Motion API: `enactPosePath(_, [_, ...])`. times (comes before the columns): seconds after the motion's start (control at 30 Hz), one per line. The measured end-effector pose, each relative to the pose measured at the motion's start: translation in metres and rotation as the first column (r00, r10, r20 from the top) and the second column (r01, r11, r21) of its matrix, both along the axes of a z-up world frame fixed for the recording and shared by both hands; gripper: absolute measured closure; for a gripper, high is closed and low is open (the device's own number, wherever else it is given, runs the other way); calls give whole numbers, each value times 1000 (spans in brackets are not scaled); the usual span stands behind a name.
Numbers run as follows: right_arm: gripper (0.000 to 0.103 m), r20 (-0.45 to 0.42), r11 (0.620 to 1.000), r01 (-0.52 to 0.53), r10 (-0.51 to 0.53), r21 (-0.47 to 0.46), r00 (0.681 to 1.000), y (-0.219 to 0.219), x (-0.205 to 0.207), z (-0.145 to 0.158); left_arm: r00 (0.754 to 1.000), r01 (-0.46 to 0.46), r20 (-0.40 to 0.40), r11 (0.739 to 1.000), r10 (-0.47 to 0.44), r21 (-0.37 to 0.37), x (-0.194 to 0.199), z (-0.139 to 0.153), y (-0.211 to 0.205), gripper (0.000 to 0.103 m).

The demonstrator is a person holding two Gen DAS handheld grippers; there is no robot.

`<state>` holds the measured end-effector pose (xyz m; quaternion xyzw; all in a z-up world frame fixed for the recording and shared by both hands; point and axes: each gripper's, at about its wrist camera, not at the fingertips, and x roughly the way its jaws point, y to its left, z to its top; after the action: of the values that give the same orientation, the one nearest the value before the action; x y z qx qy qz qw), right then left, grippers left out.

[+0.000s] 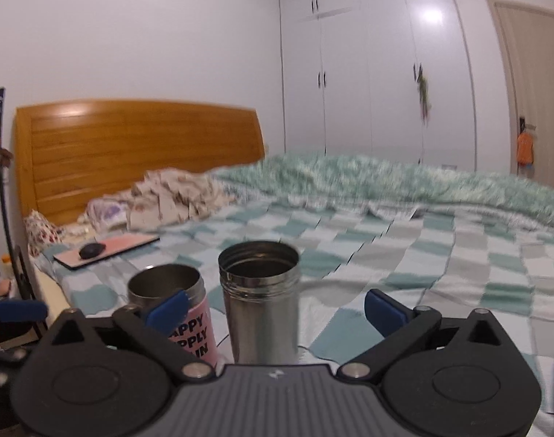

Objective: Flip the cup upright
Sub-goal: 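Lower the upright tumbler onto the bed beside the pink cup with the right gripper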

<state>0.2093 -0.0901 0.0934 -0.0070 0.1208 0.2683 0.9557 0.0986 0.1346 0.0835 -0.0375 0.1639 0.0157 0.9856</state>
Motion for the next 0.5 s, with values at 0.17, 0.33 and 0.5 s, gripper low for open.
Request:
enactPosePath(0.17, [0,80,999,51,-51,4,996,-51,-52,-1,994,30,109,1000,-31,9,-23,5,-41,0])
enactPosePath(0.33, [0,112,992,128,-125,-13,986,-97,-97,-15,987,68,147,998,-68,0,-35,-4,-79,0])
enactPosePath(0.5, [0,173,977,211,-202,-39,964,-131,-138,-39,987,114,117,993,-111,-19,-36,-26,-108,0])
